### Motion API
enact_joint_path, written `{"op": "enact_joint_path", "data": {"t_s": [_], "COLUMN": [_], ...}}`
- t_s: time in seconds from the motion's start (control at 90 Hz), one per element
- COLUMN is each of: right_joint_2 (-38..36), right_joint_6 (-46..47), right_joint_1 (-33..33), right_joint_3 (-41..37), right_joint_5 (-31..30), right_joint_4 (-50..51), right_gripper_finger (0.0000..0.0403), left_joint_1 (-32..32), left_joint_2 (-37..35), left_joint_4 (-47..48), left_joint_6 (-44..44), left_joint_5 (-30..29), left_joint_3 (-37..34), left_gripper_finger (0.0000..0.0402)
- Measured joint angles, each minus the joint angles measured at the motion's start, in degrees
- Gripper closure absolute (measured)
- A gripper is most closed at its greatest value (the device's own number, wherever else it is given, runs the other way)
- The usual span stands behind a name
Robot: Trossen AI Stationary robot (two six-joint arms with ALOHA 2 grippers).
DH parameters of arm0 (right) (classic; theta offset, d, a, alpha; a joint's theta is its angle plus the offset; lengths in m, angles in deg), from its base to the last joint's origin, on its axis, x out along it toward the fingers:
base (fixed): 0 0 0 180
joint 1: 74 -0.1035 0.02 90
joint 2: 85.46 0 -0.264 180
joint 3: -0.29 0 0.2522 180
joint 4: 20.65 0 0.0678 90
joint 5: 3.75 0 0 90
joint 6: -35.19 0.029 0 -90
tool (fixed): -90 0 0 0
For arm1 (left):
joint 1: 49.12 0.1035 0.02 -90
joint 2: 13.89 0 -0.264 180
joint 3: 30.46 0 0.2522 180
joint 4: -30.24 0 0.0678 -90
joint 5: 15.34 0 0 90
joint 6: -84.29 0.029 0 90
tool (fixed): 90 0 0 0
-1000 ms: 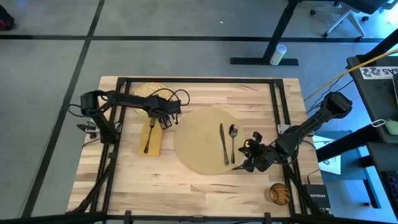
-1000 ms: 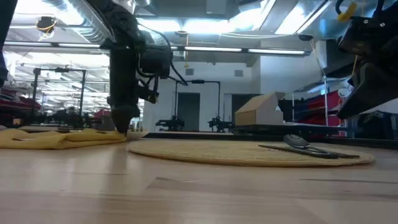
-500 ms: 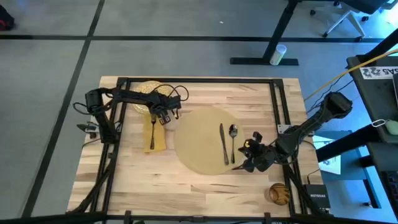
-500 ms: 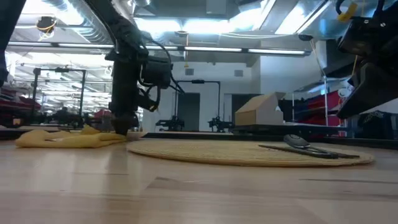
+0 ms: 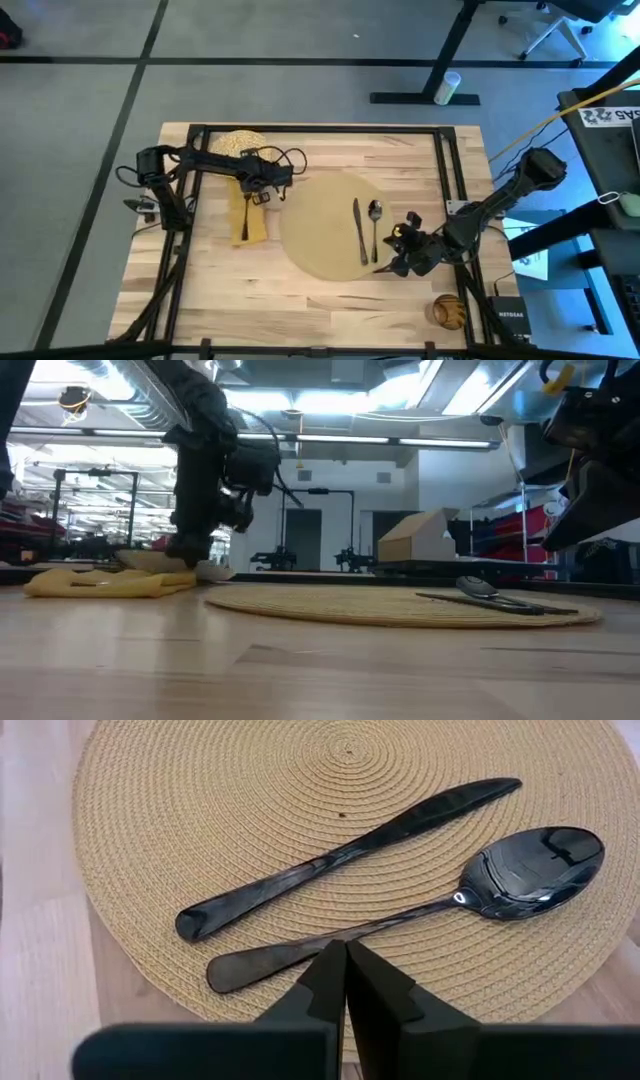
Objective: Set table place
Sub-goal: Put the yellow patterned plate on the woven mat
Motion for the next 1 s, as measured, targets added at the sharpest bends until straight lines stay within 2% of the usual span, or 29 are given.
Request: {"op": "enact_joint_path", "data": {"t_s": [0.378, 0.689, 0.856, 1.0], "right_joint_2": [0.00, 0.00, 0.00, 0.00], "right_joint_6": [-0.02, -0.02, -0.28, -0.47], "right_joint_1": [0.00, 0.00, 0.00, 0.00], "right_joint_3": [0.00, 0.00, 0.00, 0.00], "right_joint_5": [-0.05, -0.15, -0.20, -0.20], "right_joint_4": [0.01, 0.01, 0.01, 0.01], "right_gripper_finger": [0.0403, 0.0403, 0.0403, 0.0403], "left_joint_1": [-6.56, -14.59, -21.11, -26.20], "left_joint_2": [-5.40, -5.58, -5.58, -5.64], "left_joint_4": [0.00, -0.23, -3.96, -9.45], "left_joint_6": [1.53, 3.24, 6.77, 7.88], "left_joint_5": [-0.32, -2.99, -8.30, -9.21], "left_joint_3": [6.13, 11.23, 11.61, 11.63], "left_gripper_finger": [0.0401, 0.0401, 0.0401, 0.0401]}}
